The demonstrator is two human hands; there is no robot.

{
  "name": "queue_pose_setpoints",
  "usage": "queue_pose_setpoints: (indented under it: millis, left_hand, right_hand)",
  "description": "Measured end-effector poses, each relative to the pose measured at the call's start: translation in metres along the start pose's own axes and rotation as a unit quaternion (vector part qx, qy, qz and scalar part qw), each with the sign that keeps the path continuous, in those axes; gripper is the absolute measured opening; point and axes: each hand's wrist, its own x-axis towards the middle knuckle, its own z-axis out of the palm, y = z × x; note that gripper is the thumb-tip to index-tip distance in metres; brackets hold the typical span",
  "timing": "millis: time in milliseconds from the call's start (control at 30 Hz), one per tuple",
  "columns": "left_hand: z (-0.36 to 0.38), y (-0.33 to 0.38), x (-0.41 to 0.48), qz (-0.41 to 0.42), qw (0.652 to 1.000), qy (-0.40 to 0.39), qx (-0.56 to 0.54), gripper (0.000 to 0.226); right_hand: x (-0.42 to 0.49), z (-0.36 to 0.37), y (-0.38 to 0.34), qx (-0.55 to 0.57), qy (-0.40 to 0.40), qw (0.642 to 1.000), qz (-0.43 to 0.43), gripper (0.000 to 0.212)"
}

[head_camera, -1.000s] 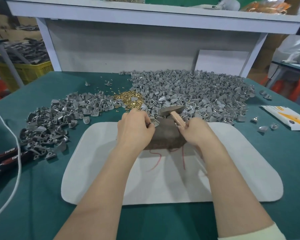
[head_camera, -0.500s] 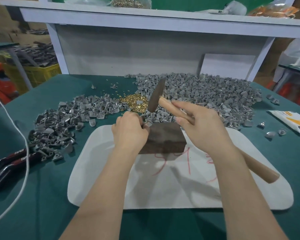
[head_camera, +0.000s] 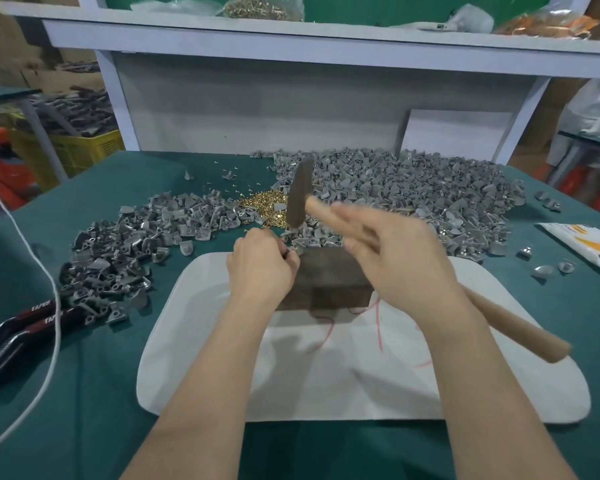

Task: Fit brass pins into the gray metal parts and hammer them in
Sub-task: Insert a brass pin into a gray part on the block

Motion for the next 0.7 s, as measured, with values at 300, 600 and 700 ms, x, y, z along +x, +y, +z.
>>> queue_pose_setpoints:
  millis: [300,600,700]
  left_hand:
    - [0.000,-0.001,0.001,0.001,1.000,0.002,-0.003,0.020]
    - [-0.002,0.000,0.000,0.003,1.000,-0.004,0.016,0.019]
    - [-0.002,0.002,-0.001,0.000,1.000,-0.002,0.002,0.022]
  right_hand:
    - [0.001,0.002,0.003,0.018,0.015,1.000,0.013,0.043]
    - [0.009,0.015,0.019,0.044,0.001,0.996,0.084,0.041]
    - [0.015,0.023,0.039,0.054,0.010,0.985,0.163,0.035]
